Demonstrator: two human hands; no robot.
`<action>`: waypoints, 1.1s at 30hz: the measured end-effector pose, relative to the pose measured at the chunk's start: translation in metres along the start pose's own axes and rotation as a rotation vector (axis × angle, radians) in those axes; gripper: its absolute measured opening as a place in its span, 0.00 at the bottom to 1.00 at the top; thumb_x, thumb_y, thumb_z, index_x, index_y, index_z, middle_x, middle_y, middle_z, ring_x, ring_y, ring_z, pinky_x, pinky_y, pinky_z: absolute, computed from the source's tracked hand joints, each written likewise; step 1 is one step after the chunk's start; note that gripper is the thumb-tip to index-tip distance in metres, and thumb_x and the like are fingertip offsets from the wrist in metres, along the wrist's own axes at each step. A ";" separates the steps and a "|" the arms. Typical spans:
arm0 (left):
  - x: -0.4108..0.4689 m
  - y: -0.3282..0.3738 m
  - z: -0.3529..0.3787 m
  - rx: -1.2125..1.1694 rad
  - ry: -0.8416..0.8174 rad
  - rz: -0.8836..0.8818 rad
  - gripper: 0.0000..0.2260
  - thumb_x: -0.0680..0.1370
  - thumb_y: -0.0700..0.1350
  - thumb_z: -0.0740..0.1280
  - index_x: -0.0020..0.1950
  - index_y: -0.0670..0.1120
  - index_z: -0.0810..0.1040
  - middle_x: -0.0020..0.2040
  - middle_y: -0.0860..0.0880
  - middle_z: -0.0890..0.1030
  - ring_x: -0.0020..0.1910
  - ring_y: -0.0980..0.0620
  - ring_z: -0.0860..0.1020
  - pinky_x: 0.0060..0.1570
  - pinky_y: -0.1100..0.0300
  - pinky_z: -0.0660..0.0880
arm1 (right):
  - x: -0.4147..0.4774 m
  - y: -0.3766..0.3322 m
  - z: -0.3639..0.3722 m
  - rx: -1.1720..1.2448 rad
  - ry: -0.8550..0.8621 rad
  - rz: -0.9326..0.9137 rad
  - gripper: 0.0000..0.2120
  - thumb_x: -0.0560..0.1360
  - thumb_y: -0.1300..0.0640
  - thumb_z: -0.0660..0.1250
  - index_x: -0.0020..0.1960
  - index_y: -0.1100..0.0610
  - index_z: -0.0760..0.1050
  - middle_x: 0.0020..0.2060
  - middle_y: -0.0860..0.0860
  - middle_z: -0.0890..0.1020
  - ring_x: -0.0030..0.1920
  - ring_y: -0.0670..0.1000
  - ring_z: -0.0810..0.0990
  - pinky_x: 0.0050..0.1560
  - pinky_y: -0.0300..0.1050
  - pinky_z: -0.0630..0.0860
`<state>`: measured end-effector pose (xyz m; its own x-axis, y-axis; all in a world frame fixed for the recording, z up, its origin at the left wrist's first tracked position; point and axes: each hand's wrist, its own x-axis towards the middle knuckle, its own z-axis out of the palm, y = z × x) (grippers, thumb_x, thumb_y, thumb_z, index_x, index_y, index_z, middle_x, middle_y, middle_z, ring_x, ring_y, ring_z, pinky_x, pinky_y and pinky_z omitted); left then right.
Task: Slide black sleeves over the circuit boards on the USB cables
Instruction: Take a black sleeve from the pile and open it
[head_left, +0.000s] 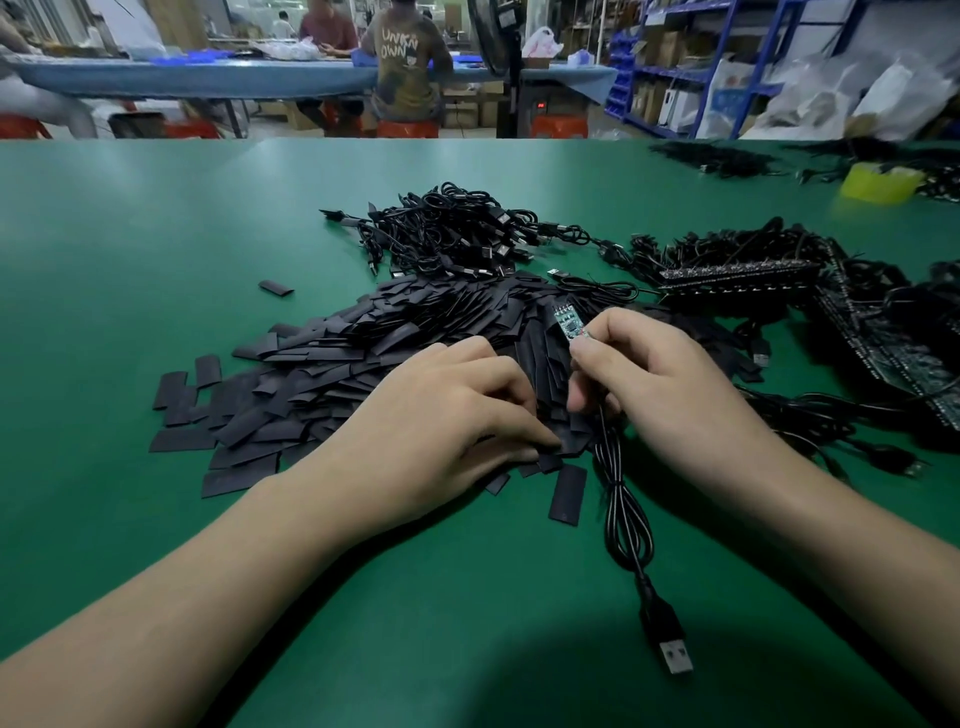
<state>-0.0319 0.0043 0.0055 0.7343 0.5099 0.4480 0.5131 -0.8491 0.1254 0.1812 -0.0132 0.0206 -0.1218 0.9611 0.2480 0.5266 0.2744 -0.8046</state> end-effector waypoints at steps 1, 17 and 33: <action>0.000 0.000 0.000 0.004 0.002 -0.002 0.07 0.80 0.53 0.72 0.57 0.56 0.87 0.51 0.55 0.81 0.51 0.49 0.76 0.48 0.47 0.75 | 0.000 0.000 0.001 0.028 -0.023 -0.010 0.12 0.83 0.51 0.62 0.42 0.53 0.75 0.36 0.47 0.85 0.36 0.54 0.77 0.45 0.55 0.74; -0.001 0.004 -0.002 0.002 -0.020 -0.034 0.07 0.80 0.51 0.72 0.54 0.52 0.87 0.50 0.54 0.81 0.48 0.50 0.75 0.50 0.50 0.75 | 0.001 0.011 0.003 0.184 -0.181 -0.058 0.07 0.84 0.54 0.63 0.50 0.58 0.72 0.32 0.52 0.83 0.34 0.48 0.80 0.43 0.36 0.74; -0.003 0.002 -0.006 -0.002 0.088 -0.075 0.03 0.76 0.45 0.76 0.48 0.51 0.85 0.42 0.57 0.83 0.44 0.53 0.77 0.46 0.54 0.75 | 0.001 0.014 0.002 0.132 -0.214 -0.068 0.08 0.80 0.43 0.62 0.45 0.45 0.72 0.27 0.47 0.76 0.31 0.51 0.70 0.41 0.52 0.68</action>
<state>-0.0359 0.0003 0.0100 0.6524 0.5578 0.5130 0.5642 -0.8095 0.1626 0.1867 -0.0078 0.0081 -0.3361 0.9213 0.1958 0.3984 0.3274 -0.8568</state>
